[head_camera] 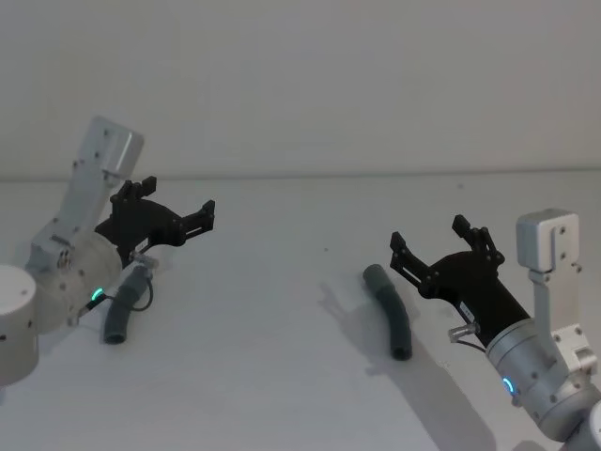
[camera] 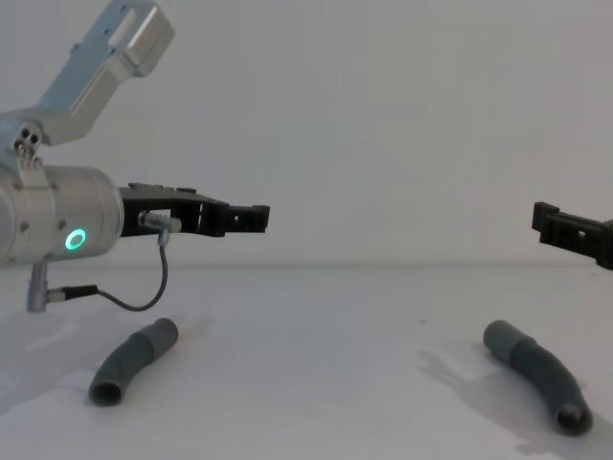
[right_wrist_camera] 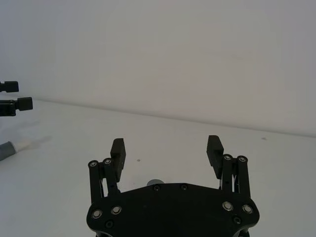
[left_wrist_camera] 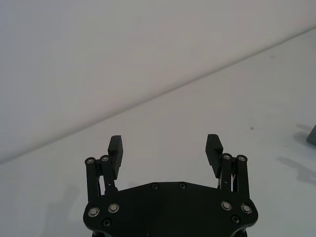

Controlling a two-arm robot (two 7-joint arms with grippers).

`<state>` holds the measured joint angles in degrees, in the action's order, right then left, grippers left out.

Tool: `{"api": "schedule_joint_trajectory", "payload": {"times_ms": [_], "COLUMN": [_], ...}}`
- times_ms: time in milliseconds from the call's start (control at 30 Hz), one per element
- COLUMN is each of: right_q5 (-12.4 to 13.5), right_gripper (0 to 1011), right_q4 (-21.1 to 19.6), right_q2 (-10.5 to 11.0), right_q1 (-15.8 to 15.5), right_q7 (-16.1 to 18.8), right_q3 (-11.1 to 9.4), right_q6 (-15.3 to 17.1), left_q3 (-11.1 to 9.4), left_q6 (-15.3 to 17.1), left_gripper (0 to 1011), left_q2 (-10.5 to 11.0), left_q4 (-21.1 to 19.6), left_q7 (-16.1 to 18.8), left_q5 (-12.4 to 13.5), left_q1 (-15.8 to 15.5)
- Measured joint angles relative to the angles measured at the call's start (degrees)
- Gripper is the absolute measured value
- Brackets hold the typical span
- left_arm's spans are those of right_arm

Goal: Use both hands to pick up one end of the pipe from the table, align the ends, and insert them.

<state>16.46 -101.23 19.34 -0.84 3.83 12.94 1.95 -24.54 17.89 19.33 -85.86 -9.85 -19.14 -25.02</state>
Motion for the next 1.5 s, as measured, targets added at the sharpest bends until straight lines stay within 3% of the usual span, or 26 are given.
{"api": "schedule_joint_trajectory", "payload": {"times_ms": [267, 467, 767, 1033, 1500], "right_q5": [0.0, 0.0, 0.0, 0.0, 0.0], "right_gripper": [1003, 1003, 1003, 1003, 1003], "right_q4": [0.0, 0.0, 0.0, 0.0, 0.0], "right_q2": [0.0, 0.0, 0.0, 0.0, 0.0], "right_q1": [0.0, 0.0, 0.0, 0.0, 0.0], "right_q7": [0.0, 0.0, 0.0, 0.0, 0.0], "right_q3": [0.0, 0.0, 0.0, 0.0, 0.0], "right_q6": [0.0, 0.0, 0.0, 0.0, 0.0], "left_q3": [0.77, 1.94, 3.96, 5.95, 8.1], "left_q6": [11.48, 19.4, 27.95, 31.09, 31.81], "left_gripper": [1001, 1001, 1001, 1001, 1001], "left_q2": [-1.1, -1.81, -2.09, -2.31, -2.8], "left_q4": [-2.3, -5.82, -11.57, -14.82, -15.66], "left_q7": [1.84, 4.63, 8.4, 10.66, 11.75], "left_q5": [-1.48, -2.09, -2.3, -2.27, -2.23], "left_q1": [-1.31, -0.43, 2.29, 4.68, 7.17]}}
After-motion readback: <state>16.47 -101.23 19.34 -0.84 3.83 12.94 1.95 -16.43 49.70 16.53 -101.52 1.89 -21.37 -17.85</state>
